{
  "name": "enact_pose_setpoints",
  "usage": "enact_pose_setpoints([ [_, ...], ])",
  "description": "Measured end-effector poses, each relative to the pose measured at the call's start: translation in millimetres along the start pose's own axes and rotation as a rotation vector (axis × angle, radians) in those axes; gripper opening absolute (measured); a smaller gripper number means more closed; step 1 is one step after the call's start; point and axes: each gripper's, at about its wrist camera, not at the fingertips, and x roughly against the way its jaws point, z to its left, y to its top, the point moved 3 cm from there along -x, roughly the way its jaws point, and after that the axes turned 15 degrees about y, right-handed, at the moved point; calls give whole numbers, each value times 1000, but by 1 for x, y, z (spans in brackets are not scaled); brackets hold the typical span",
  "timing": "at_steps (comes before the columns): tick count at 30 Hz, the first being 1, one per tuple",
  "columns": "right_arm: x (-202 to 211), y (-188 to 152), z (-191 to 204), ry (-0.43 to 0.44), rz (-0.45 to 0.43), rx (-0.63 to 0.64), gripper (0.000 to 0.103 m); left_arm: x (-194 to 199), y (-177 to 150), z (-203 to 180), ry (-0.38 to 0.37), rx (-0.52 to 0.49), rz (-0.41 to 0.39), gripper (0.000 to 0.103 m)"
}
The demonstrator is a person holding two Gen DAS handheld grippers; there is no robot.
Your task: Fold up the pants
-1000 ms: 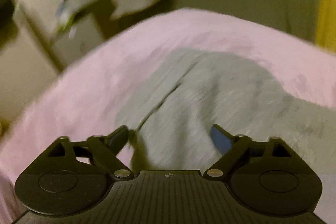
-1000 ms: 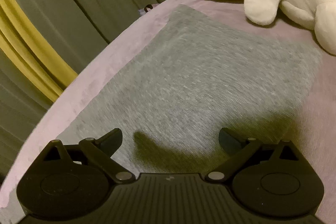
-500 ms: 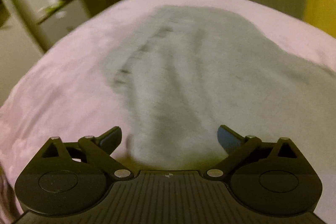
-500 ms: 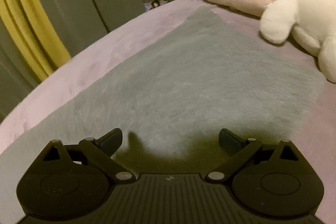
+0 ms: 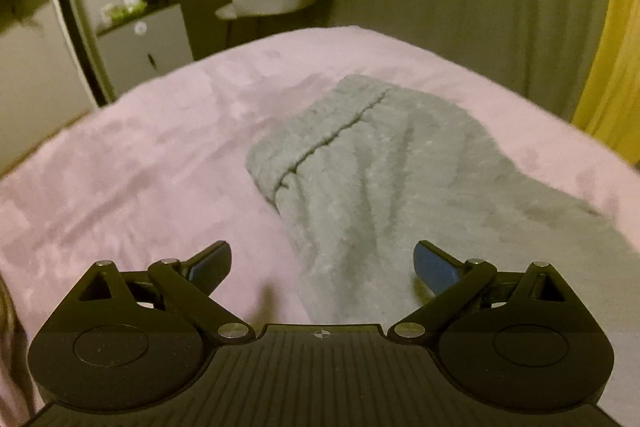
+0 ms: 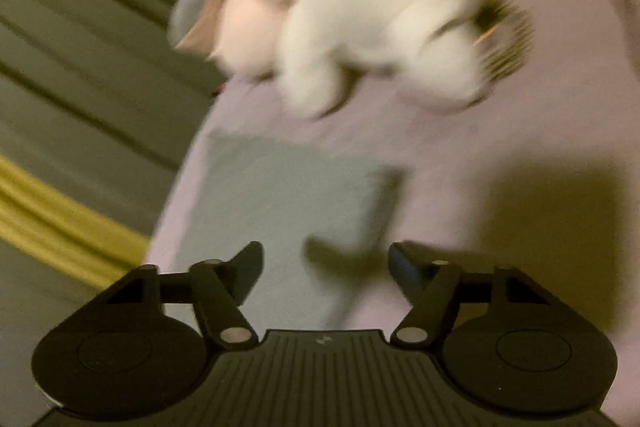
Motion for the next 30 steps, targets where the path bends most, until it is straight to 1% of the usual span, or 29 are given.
enact_pose_setpoints([
  [1, 7, 3, -5, -17, -20, 9, 64, 3, -1, 1, -25, 9, 4, 101],
  [2, 12, 4, -8, -5, -25, 11, 58, 8, -2, 2, -63, 11, 7, 101],
  [4, 15, 4, -11, 55, -9, 6, 55, 15, -7, -4, -149, -11, 17, 101],
  [5, 14, 3, -12, 72, -5, 11, 51, 21, -10, -8, -195, -32, 14, 101],
  [7, 7, -1, -10, 97, 13, 13, 45, 39, -18, -21, -281, -99, -19, 101],
  [9, -2, -5, -13, 117, 36, -27, 45, 57, -28, -36, -350, -194, -65, 101],
  [10, -6, -8, -15, 115, 46, -43, 45, 64, -34, -44, -376, -240, -82, 101],
  [12, -8, -10, -17, 115, 47, -58, 45, 71, -45, -58, -409, -307, -81, 101],
  [14, -7, -9, -19, 127, 39, -84, 45, 64, -55, -70, -409, -348, -26, 101],
  [16, -7, -10, -19, 127, 42, -72, 45, 51, -60, -77, -379, -366, 47, 101],
  [18, -6, -11, -17, 125, 39, -65, 45, 39, -63, -81, -364, -375, 102, 101],
  [21, -8, -11, -15, 122, 38, -46, 44, 35, -67, -84, -355, -384, 106, 101],
  [24, -7, -12, -15, 117, 40, -36, 41, 39, -73, -89, -327, -448, 78, 101],
  [26, -6, -12, -17, 123, 38, -47, 41, 40, -76, -94, -319, -485, 64, 102],
  [30, -3, -12, -23, 138, 35, -73, 40, 37, -78, -96, -323, -489, 73, 103],
])
